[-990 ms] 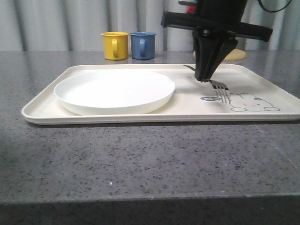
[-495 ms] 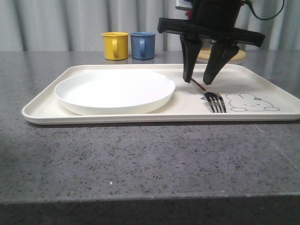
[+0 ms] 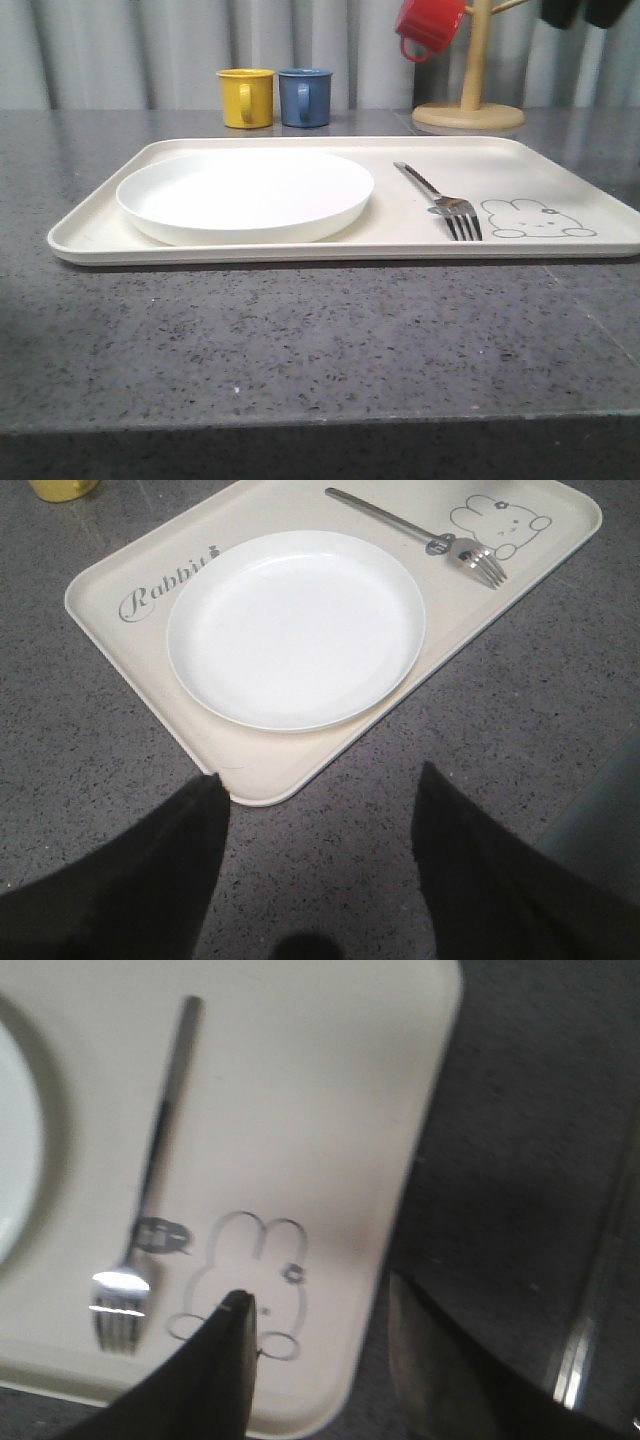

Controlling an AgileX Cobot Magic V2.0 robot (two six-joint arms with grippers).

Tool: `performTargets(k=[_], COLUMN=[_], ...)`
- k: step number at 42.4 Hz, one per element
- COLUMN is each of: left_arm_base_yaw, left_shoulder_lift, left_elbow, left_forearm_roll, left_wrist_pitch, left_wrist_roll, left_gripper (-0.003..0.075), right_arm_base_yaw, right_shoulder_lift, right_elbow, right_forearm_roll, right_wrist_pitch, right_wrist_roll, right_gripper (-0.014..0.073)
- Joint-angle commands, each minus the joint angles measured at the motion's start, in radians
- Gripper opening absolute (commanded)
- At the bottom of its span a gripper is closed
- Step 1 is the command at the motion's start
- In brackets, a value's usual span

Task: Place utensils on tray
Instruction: 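Grasp the silver chopsticks with the right gripper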

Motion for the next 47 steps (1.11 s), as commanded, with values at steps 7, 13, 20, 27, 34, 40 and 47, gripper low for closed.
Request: performTargets(k=[7, 13, 20, 27, 34, 40, 47], left_arm_base_yaw=[-0.009, -0.009, -0.009, -0.009, -0.009, -0.009, -0.009], left_shoulder_lift=[-0.003, -0.003, -0.003, -0.003, -0.003, -0.003, -0.003], left_elbow=[-0.026, -0.026, -0.026, -0.026, -0.026, -0.026, -0.026], left_forearm_roll=[0.002, 0.002, 0.002, 0.002, 0.002, 0.002, 0.002], left_wrist_pitch=[-0.065, -0.065, -0.065, -0.065, -0.065, -0.065, -0.065], left_wrist_roll=[-0.010, -0.010, -0.010, -0.010, -0.010, -0.010, -0.010], left_gripper=[0.0409, 0.0409, 0.0409, 0.0409, 0.0409, 0.0409, 0.0409], right_arm_base_yaw=[-0.217, -0.290, -0.326, -0.337, -0.337, -0.337, -0.337], right_shoulder_lift=[-0.039, 0.005, 0.065, 0.119, 0.158, 0.176, 0.177], right_elbow=[0.120, 0.149, 0.149, 0.149, 0.149, 0.149, 0.149], right_forearm_roll=[-0.021, -0.018, -0.019, -0.024, -0.024, -0.024, -0.015], right_wrist_pitch=[0.038, 0.033, 0.004, -0.026, -0.050, -0.052, -0.051], right_wrist_roll=[-0.124, -0.126, -0.126, -0.126, -0.126, -0.126, -0.126], right_gripper=[0.0351, 0.0351, 0.0351, 0.0351, 0.0351, 0.0305, 0.0128])
